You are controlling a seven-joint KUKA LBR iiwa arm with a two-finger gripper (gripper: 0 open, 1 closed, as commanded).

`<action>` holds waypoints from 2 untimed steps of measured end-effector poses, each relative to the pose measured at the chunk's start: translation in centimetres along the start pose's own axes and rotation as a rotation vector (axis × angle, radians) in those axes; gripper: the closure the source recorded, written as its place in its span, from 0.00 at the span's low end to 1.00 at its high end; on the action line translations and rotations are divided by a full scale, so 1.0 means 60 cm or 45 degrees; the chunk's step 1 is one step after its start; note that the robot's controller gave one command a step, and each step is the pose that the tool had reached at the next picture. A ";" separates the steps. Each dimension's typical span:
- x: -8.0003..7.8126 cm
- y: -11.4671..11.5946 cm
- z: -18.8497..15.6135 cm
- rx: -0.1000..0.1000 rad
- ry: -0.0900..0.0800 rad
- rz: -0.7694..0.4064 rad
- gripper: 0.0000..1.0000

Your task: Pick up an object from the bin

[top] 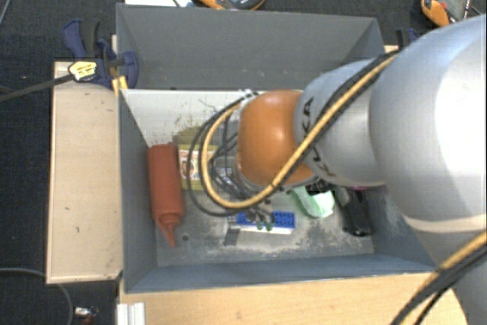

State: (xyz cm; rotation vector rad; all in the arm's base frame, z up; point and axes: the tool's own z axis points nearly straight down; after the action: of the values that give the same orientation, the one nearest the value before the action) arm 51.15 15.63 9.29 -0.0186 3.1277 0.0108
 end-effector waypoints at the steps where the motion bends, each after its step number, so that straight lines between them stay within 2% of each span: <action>1: -0.042 -0.115 0.028 0.008 0.001 0.000 0.00; 2: -0.029 -0.151 0.027 0.006 0.003 -0.009 0.00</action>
Offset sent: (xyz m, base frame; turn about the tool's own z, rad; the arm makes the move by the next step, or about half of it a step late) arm 0.0040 -0.0597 -0.0152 -0.0240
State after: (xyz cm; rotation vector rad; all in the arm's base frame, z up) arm 53.02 6.61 7.63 -0.0298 3.1298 0.0037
